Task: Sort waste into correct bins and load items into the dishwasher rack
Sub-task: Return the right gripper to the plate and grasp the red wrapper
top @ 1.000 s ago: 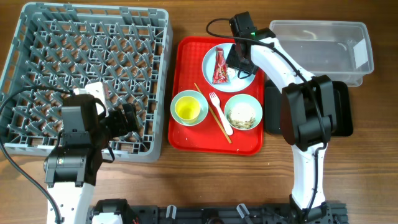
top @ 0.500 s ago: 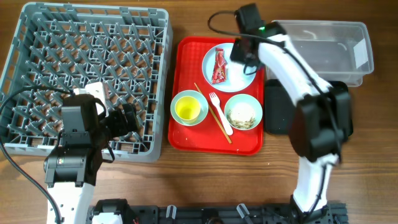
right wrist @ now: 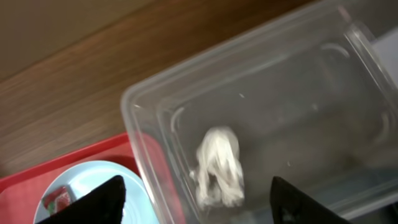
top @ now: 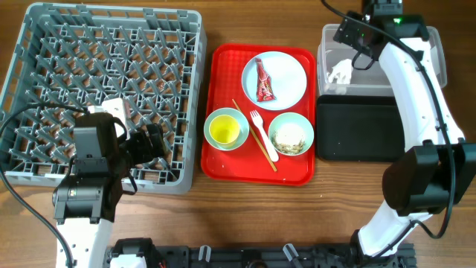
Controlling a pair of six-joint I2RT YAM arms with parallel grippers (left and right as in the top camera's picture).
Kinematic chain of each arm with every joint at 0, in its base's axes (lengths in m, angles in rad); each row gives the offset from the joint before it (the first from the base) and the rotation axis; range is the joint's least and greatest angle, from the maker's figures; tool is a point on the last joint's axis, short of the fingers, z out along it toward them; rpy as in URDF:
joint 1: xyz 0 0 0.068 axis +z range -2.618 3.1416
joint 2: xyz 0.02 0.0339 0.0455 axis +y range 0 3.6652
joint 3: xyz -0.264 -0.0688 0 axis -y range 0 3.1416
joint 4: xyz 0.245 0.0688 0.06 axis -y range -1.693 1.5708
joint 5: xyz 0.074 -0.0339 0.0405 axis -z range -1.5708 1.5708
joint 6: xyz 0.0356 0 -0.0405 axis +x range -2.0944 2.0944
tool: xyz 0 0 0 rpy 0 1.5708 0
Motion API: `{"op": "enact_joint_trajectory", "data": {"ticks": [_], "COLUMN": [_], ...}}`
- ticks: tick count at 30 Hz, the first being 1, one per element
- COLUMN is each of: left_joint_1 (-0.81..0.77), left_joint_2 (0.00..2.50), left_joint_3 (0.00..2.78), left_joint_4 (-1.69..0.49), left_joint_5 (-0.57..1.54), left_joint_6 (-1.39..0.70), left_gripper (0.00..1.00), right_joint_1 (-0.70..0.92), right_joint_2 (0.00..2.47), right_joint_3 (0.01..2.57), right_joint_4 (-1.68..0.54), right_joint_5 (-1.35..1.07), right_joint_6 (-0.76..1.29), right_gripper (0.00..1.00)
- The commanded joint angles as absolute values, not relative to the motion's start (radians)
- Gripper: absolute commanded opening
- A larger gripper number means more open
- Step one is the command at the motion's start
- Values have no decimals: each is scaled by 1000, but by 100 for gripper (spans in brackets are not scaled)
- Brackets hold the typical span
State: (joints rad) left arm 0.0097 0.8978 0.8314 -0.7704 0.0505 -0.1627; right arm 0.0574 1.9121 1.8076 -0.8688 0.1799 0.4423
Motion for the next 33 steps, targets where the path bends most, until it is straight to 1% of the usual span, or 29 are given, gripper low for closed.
{"op": "enact_joint_trajectory", "data": {"ticks": [1,3,5,8,11,16,21,23,27,30,33], "left_joint_1": [18,18,18,18,18,18,18,18,18,18,18], "left_joint_2": [897,897,897,897,897,897,897,897,897,897,897], "left_joint_3": [851,851,851,851,851,851,851,851,851,851,851], "left_joint_4": [-768,-768,-768,-767,-767,-768,-768,-768,-768,-768,-768], "left_joint_5": [59,59,59,59,59,59,59,59,59,59,59], "left_joint_6": [-171,-171,-171,-171,-171,-171,-171,-171,-171,-171,-171], "left_gripper": [100,100,100,100,100,100,100,100,100,100,100], "right_joint_1": [84,105,138,202,265,356,395,405,410,410,410], "right_joint_2": [1913,1913,1917,1934,1957,2034,2121,2155,2219,2241,2261], "right_joint_3": [1812,1812,1807,1799,1769,1745,1745,1745,1745,1745,1745], "right_joint_4": [-826,-816,-817,-834,-832,-825,-815,-811,-789,-785,-776], "right_joint_5": [-47,-154,-222,-221,-147,-63,-16,-15,5,16,15], "right_joint_6": [301,253,205,135,135,210,305,324,405,452,455], "right_gripper": [77,77,79,80,80,80,79,76,68,65,64]}}
